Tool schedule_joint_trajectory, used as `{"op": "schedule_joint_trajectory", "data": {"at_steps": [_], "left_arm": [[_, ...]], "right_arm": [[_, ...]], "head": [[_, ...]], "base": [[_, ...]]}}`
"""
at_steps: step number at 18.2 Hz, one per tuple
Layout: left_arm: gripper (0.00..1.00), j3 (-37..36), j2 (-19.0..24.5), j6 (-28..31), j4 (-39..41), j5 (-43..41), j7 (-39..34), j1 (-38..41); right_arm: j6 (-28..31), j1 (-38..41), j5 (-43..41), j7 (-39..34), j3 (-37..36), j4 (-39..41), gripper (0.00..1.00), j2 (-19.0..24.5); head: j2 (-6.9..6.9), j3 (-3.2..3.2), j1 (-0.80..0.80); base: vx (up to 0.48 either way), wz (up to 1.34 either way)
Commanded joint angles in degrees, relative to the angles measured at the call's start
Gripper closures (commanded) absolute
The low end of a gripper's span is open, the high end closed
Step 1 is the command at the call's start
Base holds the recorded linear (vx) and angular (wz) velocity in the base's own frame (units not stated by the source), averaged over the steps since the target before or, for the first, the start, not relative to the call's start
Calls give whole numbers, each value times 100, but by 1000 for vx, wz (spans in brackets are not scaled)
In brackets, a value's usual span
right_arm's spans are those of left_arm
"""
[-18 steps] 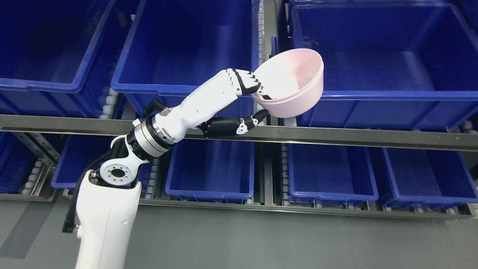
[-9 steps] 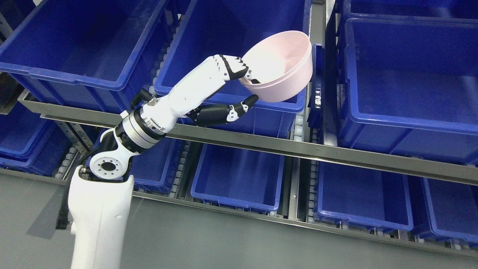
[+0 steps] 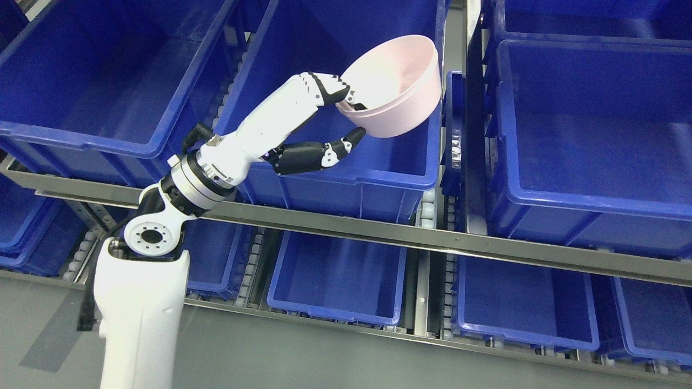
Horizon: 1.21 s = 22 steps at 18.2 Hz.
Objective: Stack pink IKEA bowls on left shelf middle
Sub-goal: 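Lower the stacked bowls into the middle blue bin with the left hand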
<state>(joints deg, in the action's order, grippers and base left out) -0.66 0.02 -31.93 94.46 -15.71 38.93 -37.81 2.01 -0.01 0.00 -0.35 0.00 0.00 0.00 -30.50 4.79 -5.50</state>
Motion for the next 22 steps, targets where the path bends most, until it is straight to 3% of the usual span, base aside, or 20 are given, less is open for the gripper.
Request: {"op": "schedule_joint_trajectory", "data": {"at_steps": [1, 5, 10, 17, 22], "left_arm": [[93, 110, 331, 817, -67, -229, -8, -217], [92, 241, 761, 1416, -778, -827, -8, -858], [92, 689, 1193, 1717, -868, -811, 1, -799], [92, 93, 1036, 1717, -1517, -837, -8, -736], [89, -356, 333, 1699, -1991, -872, -78, -649]], "right_arm": [[1, 10, 0, 0, -62, 193, 0, -100], [1, 10, 0, 0, -62, 193, 0, -100], [1, 10, 0, 0, -62, 193, 0, -100], [1, 10, 0, 0, -62, 193, 0, -100], [1, 10, 0, 0, -62, 193, 0, -100]], "head": [[0, 0, 0], [0, 0, 0], [0, 0, 0], [0, 0, 0], [0, 0, 0]], "base": [[144, -134], [119, -139], [67, -85], [31, -17], [0, 0]]}}
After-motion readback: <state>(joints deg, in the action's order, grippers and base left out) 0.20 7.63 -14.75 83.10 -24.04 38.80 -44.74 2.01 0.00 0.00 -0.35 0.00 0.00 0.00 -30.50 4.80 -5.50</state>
